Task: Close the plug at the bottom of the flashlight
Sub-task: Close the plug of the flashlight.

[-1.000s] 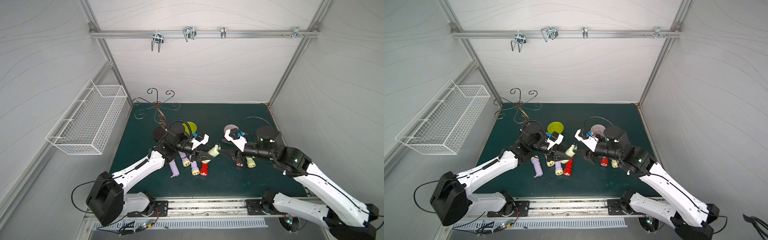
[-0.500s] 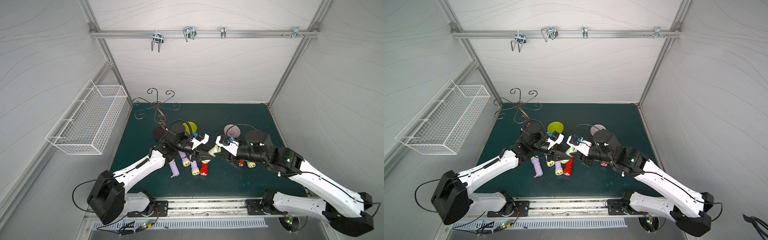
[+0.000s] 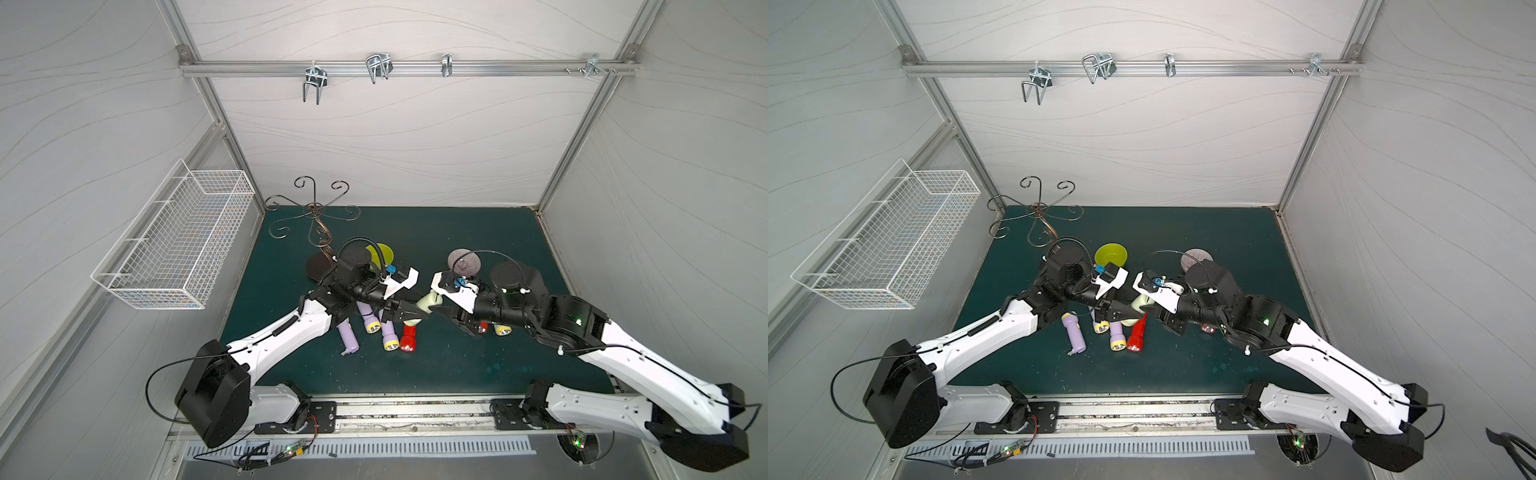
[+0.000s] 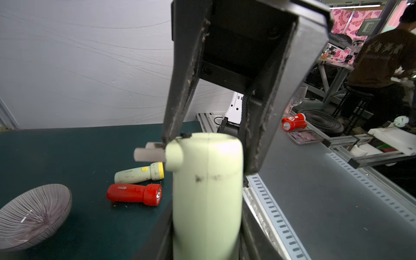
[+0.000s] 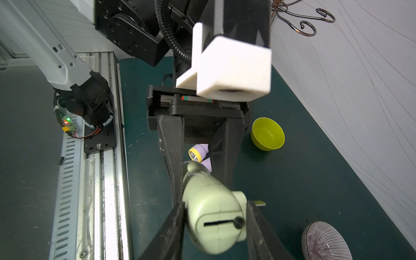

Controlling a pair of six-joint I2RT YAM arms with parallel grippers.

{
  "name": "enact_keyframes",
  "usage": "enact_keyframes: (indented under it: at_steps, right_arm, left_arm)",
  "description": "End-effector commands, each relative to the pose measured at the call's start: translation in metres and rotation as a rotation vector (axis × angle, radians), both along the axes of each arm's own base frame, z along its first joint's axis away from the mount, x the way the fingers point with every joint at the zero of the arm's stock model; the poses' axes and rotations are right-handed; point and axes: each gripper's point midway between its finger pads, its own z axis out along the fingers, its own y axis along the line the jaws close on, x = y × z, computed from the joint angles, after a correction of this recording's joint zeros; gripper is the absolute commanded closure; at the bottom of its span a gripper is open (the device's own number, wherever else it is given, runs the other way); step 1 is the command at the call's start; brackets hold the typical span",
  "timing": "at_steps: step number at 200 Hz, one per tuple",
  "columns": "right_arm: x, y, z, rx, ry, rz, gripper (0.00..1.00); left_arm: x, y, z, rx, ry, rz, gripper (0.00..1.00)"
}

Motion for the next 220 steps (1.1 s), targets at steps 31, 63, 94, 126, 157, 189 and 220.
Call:
enact_keyframes:
  at_steps: [31,63,94,126,157,189,220]
  right_arm:
    - [0.001,-0.005,0.009,-0.010,-0.053,-0.033,0.52]
    - [0.002,-0.006,0.015,-0.006,-0.074,-0.040,0.52]
    - [0.003,-0.007,0.019,-0.004,-0.086,-0.044,0.54]
    - [0.002,-0.008,0.017,-0.010,-0.080,-0.043,0.57]
    - [0.003,-0.008,0.015,-0.010,-0.075,-0.052,0.65]
    - [0.003,-0.008,0.014,-0.008,-0.064,-0.056,0.73]
    - [0.002,-0.006,0.010,-0.014,-0.050,-0.054,0.74]
  left_arm:
    - [-0.002,-0.002,0.027,-0.062,-0.066,-0.039,1.00]
    - [-0.002,-0.003,0.026,-0.059,-0.053,-0.049,1.00]
    - [-0.003,-0.002,0.026,-0.059,-0.047,-0.054,1.00]
    - [-0.004,-0.002,0.027,-0.061,-0.051,-0.054,1.00]
    - [-0.004,-0.001,0.029,-0.064,-0.055,-0.053,1.00]
    - [-0.004,-0.001,0.030,-0.066,-0.060,-0.049,1.00]
    - [-0.004,-0.001,0.031,-0.068,-0.066,-0.046,1.00]
